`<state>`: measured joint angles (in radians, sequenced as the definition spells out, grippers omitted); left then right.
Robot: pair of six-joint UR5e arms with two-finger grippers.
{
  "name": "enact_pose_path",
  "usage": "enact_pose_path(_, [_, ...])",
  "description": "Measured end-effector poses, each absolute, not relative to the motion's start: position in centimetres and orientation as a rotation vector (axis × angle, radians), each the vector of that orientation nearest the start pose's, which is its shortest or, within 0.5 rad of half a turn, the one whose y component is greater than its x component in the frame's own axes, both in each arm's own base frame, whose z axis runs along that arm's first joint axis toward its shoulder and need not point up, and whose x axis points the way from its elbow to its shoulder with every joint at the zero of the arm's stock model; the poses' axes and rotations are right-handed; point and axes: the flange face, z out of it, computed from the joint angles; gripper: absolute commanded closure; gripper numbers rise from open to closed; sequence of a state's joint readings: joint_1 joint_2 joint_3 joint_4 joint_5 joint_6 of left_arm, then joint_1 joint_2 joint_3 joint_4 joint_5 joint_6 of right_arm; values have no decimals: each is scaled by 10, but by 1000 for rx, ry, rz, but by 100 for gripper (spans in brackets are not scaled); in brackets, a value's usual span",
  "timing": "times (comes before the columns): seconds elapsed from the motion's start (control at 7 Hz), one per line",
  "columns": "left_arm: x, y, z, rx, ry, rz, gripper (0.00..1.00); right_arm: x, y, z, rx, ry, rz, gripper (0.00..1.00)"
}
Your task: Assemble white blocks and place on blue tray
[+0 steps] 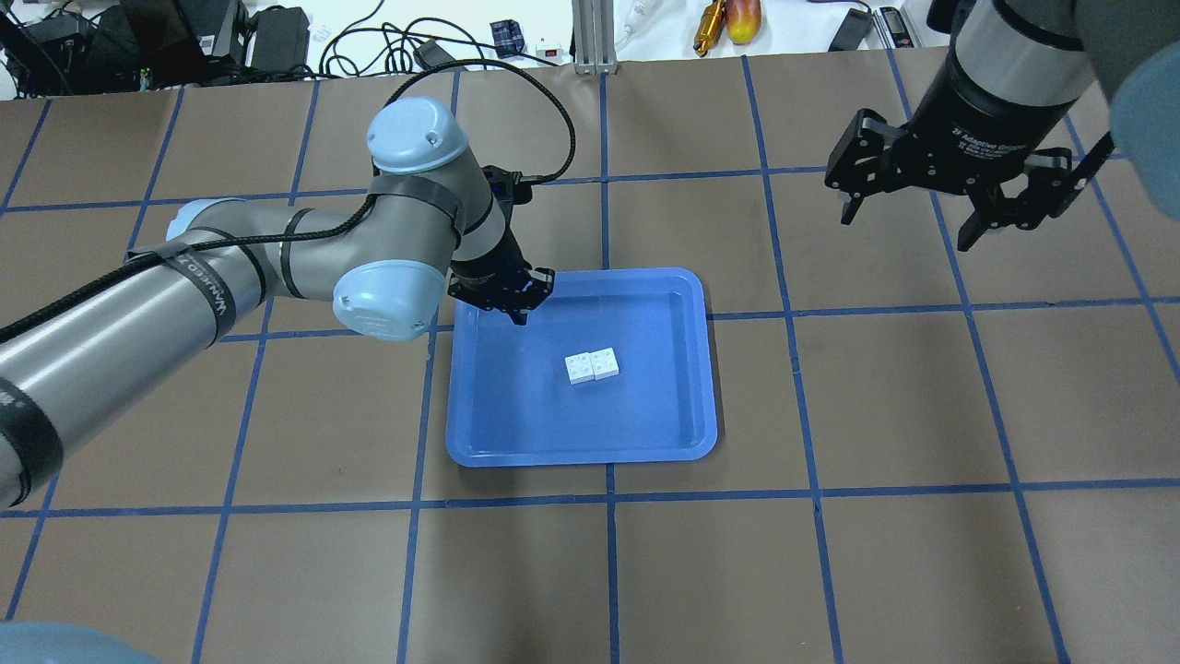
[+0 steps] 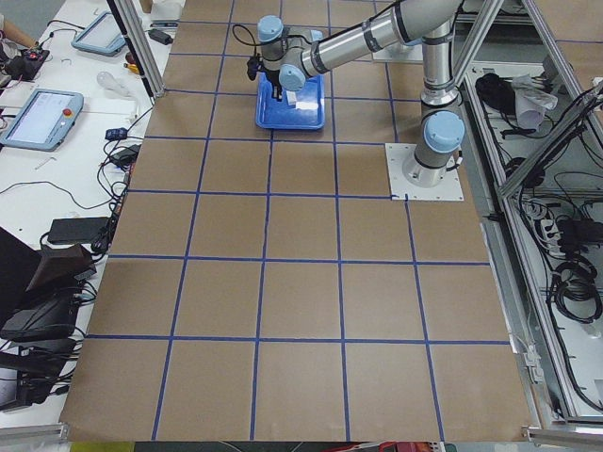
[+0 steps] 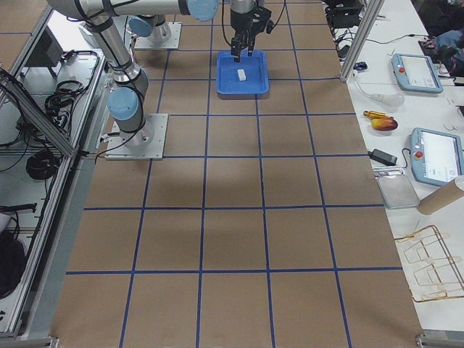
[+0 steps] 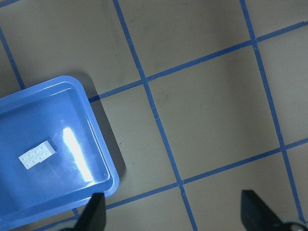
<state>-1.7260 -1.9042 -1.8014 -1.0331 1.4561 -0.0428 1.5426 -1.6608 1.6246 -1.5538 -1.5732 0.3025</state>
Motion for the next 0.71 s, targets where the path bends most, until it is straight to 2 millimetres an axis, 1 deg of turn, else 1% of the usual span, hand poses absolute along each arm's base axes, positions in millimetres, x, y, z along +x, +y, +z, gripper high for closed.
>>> enact_pose_path(0.14, [-203,-542,277,206,3219,61,94,120,-459,502,517,3099,-31,0])
enact_pose_path(0.29, [-174,-543,309,206,3206,80,94,122,-458,502,508,3096,-30,0])
enact_pose_path(0.43, [-153,-540,342,205,3197,105,94,128,-457,501,484,3099,-25,0])
enact_pose_path(0.57, [-141,-534,376,213,3177,102,94,135,-455,500,452,3104,-20,0])
enact_pose_path(0.71, [-135,-526,406,219,3153,89,94,138,-455,499,427,3107,-16,0])
